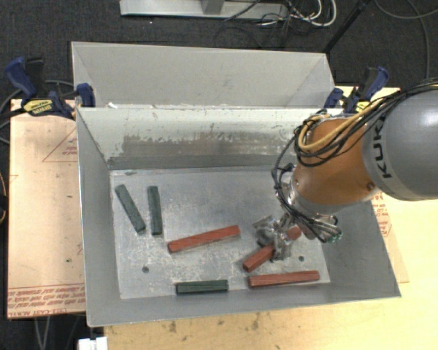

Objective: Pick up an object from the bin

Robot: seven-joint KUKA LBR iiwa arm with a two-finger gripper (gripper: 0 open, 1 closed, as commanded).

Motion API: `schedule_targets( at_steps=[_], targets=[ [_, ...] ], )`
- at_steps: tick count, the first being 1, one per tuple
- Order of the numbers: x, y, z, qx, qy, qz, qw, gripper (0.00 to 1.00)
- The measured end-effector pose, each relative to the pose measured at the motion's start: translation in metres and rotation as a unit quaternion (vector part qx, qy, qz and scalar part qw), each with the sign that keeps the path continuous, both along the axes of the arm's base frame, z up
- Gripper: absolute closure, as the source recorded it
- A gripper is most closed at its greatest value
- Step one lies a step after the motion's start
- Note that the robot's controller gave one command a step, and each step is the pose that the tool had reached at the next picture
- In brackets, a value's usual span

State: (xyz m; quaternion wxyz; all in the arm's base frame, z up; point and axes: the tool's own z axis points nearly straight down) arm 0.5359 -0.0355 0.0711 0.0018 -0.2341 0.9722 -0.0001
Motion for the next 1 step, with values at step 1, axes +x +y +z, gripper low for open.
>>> schedule_targets(
  at_steps=[1],
  targets=[
    [0.0294,0.0181,0.1602,-0.001,-0.0039,0.111,0.9938,1.00]
  ],
)
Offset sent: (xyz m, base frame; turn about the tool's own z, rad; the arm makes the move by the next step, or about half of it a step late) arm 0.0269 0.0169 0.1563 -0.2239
